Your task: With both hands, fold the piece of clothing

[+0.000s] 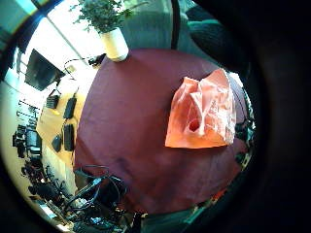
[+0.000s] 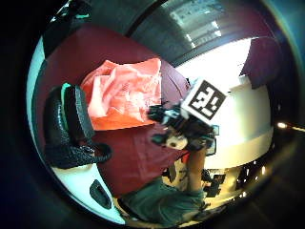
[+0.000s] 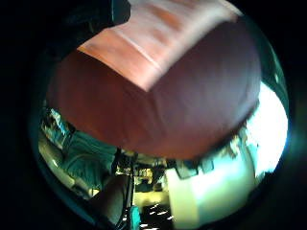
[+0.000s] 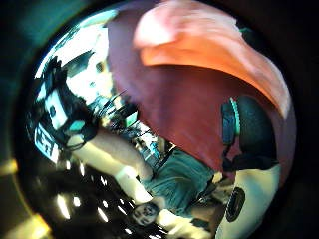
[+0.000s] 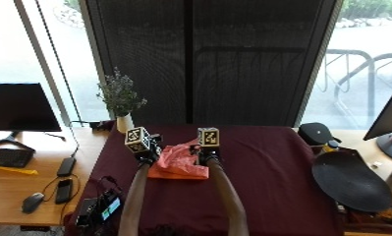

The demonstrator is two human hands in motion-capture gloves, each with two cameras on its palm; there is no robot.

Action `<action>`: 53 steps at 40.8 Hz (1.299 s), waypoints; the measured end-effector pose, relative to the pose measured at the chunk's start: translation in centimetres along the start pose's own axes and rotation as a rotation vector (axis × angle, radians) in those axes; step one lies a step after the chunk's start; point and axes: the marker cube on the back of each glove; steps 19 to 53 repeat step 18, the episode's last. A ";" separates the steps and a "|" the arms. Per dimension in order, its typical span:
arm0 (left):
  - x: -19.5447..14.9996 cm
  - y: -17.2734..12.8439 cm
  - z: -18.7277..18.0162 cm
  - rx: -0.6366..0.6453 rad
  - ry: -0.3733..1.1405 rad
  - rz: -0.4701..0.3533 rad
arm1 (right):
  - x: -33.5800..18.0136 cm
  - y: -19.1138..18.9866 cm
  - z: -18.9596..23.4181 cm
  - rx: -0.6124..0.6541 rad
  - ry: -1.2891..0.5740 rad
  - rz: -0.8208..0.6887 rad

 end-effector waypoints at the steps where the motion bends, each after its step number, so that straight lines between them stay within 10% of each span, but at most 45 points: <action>1: 0.5 -0.1 0.4 -0.001 -0.006 0.014 | 1.5 1.2 -0.8 0.055 0.053 0.112; 7: 3.0 -0.3 4.0 -0.088 -0.094 0.052 | 10.4 3.4 -5.3 0.616 0.265 0.329; 12: 3.7 -2.2 6.9 -0.034 -0.169 0.104 | 13.6 4.5 -6.2 0.805 0.216 0.327; 18: 7.0 2.1 3.6 -0.150 -0.213 0.093 | 16.0 5.9 -5.9 0.782 0.098 0.318; 53: 7.0 2.1 3.6 -0.150 -0.213 0.093 | 16.0 5.9 -5.9 0.782 0.098 0.318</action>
